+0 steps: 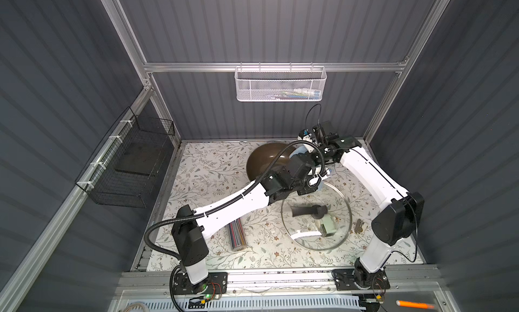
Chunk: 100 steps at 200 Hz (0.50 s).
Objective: Wipe the pot lid with a cloth
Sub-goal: Wipe the pot lid.
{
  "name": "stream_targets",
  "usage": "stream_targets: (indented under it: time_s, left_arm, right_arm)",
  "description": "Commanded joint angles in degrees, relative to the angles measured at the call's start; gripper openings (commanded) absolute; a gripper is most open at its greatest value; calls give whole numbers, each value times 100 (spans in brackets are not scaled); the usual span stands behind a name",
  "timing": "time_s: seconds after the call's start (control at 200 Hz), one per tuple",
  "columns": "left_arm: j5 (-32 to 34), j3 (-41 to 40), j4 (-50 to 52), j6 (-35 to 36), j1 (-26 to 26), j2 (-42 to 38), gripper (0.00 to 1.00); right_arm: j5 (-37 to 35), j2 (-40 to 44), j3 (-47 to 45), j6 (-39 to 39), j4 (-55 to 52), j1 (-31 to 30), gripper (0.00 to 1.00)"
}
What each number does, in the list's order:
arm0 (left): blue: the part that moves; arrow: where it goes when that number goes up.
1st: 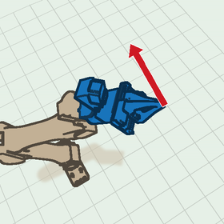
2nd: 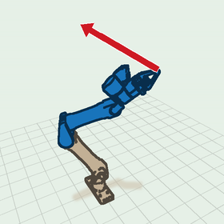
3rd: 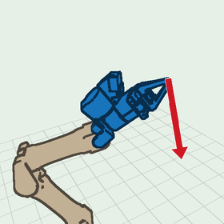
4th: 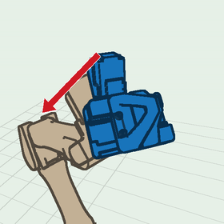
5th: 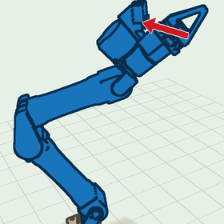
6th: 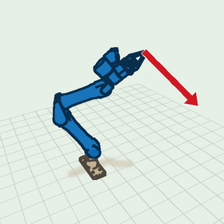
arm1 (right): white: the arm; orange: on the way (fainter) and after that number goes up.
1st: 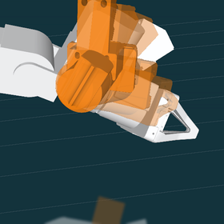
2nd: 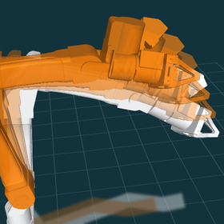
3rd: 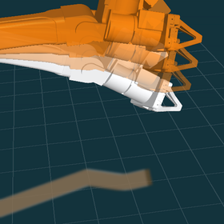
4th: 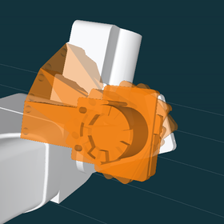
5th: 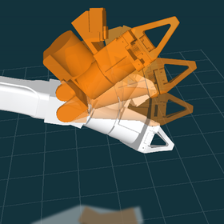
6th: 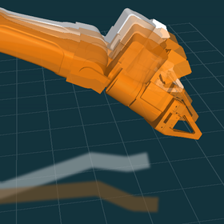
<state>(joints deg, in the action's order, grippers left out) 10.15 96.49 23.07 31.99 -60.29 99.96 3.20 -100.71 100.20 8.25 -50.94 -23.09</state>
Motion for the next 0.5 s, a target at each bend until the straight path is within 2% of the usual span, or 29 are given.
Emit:
stream_targets:
  time_s: [0.0, 0.13, 0.295, 0.365, 0.405, 0.495]
  left_arm:
    - [185, 94, -94, 9, 26, 200, 0]
    - [139, 131, -72, 18, 26, 311, 0]
    - [-404, 230, 230, -123, 11, 379, 0]
    - [-629, 247, 434, -201, -62, 400, 12]
    - [-662, 127, 388, -202, -142, 344, 27]
    - [-850, 110, 654, -276, -291, 348, 52]
  right_arm:
    - [59, -10, -292, -297, 193, 133, 0]
    - [52, 151, -520, -510, 499, 372, 0]
    - [706, 421, -668, -959, 970, 1051, 0]
    - [831, 523, -726, -1111, 1112, 1247, 0]
    - [849, 563, -753, -1161, 1153, 1327, 0]
    - [849, 650, -817, -1251, 1205, 1463, 0]
